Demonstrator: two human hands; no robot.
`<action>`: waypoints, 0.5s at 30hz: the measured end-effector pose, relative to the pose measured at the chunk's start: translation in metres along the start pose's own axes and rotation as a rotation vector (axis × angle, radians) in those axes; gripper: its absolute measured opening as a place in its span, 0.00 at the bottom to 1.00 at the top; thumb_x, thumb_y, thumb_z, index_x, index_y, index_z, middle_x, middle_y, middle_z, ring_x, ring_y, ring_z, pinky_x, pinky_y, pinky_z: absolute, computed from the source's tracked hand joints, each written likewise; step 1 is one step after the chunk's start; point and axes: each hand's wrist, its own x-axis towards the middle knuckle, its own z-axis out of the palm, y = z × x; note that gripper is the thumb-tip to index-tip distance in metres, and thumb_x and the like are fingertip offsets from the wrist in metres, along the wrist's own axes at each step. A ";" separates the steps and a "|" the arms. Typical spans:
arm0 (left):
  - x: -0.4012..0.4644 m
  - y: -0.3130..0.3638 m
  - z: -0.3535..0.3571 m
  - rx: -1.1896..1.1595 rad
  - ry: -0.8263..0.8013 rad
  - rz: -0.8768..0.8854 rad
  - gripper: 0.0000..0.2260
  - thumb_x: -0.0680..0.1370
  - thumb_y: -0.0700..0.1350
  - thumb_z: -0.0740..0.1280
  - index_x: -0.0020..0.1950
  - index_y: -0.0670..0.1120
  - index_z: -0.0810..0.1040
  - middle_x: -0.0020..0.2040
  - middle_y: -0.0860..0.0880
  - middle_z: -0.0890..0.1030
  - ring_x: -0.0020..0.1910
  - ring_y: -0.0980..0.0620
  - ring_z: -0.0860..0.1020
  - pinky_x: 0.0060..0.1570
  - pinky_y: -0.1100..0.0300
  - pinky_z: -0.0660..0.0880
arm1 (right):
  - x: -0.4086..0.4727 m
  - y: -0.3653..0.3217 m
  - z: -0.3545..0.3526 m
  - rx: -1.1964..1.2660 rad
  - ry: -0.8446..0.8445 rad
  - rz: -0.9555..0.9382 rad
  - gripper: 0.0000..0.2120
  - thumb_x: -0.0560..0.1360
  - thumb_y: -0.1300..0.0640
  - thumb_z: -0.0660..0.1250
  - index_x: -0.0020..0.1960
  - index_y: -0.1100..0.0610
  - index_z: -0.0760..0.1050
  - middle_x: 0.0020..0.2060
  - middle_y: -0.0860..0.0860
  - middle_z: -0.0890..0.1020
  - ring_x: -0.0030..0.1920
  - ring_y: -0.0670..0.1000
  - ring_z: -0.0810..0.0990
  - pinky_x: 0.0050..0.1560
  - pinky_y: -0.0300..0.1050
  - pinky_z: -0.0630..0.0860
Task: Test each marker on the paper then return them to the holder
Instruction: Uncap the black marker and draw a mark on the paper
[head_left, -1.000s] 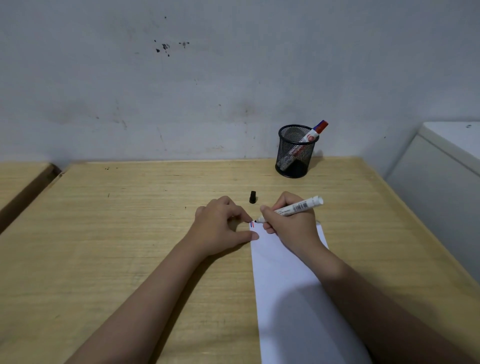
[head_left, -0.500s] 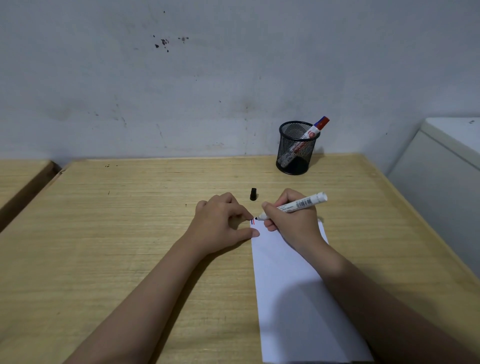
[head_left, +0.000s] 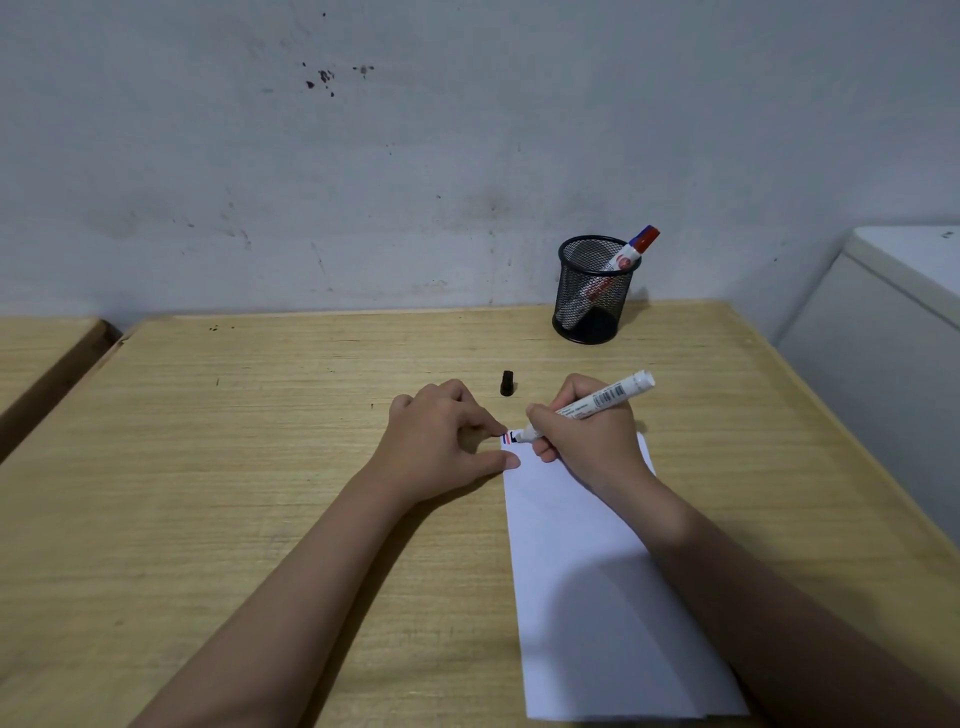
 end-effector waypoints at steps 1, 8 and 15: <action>0.000 0.000 0.000 0.002 0.001 -0.001 0.17 0.65 0.63 0.71 0.51 0.60 0.81 0.47 0.55 0.74 0.52 0.55 0.72 0.55 0.53 0.63 | 0.000 0.001 0.000 0.020 0.019 0.000 0.14 0.68 0.67 0.70 0.31 0.59 0.67 0.23 0.55 0.78 0.24 0.52 0.79 0.27 0.43 0.76; 0.001 -0.002 0.002 -0.002 -0.005 0.002 0.16 0.64 0.63 0.72 0.49 0.60 0.81 0.47 0.56 0.75 0.51 0.56 0.72 0.53 0.55 0.62 | 0.003 -0.002 -0.006 0.267 0.174 0.059 0.14 0.71 0.61 0.71 0.32 0.58 0.69 0.24 0.52 0.80 0.26 0.50 0.80 0.30 0.44 0.79; 0.023 0.008 -0.002 -0.401 0.058 -0.140 0.09 0.71 0.49 0.71 0.49 0.52 0.76 0.46 0.53 0.80 0.38 0.53 0.79 0.39 0.61 0.76 | 0.004 -0.006 -0.007 0.446 0.249 0.141 0.11 0.71 0.59 0.72 0.40 0.59 0.69 0.29 0.56 0.81 0.27 0.50 0.80 0.32 0.44 0.81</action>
